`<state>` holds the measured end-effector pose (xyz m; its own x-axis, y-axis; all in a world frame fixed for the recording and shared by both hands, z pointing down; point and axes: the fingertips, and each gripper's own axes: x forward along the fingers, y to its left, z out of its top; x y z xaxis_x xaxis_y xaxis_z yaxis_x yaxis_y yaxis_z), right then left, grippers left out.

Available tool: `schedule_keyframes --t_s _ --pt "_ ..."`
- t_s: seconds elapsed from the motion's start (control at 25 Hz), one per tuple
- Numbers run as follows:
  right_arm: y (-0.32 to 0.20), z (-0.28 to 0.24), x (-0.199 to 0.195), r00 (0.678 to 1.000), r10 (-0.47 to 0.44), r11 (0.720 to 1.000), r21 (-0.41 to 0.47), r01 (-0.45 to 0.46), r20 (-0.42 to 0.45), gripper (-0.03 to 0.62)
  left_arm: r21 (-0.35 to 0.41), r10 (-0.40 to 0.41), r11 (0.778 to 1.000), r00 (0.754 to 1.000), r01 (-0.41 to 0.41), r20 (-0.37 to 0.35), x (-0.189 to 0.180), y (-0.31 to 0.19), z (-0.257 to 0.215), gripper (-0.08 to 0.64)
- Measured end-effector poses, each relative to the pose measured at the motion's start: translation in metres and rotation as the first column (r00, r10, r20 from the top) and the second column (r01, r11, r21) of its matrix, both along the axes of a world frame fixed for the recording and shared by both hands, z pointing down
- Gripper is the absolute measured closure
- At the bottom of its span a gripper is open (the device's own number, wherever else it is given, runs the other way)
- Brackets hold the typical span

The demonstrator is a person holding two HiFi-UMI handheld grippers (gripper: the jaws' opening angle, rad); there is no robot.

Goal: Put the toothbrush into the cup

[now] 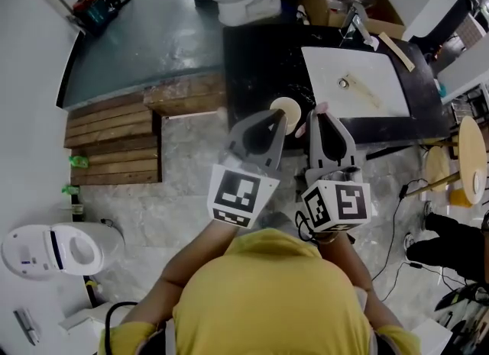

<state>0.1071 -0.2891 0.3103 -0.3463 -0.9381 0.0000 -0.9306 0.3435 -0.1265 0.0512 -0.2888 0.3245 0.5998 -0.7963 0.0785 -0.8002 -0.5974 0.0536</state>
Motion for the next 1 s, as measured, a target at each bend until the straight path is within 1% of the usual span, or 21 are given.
schedule_keyframes --t_s 0.28,0.52,0.8,0.92,1.0 --pt "-0.024 0.008 0.008 0.999 0.030 1.000 0.005 -0.030 0.038 0.565 -0.010 0.015 1.000 1.000 -0.015 0.014 0.002 -0.017 0.000 0.552" --pt "-0.050 0.032 0.012 0.991 0.068 0.997 -0.050 -0.063 0.119 0.564 -0.028 0.020 0.999 0.999 -0.020 0.025 -0.007 -0.030 0.004 0.552" --pt "-0.075 0.063 0.007 0.992 0.091 0.993 -0.084 -0.084 0.090 0.565 -0.051 0.038 0.998 0.999 -0.036 0.033 -0.008 -0.040 0.014 0.552" --pt "-0.081 0.082 0.002 0.993 0.094 0.989 -0.119 -0.085 0.072 0.565 -0.060 0.043 0.997 0.998 -0.041 0.035 -0.009 -0.044 0.018 0.552" --pt "-0.085 0.094 0.001 0.992 0.102 0.985 -0.151 -0.090 0.075 0.565 -0.065 0.044 0.997 0.998 -0.042 0.034 -0.009 -0.048 0.021 0.552"
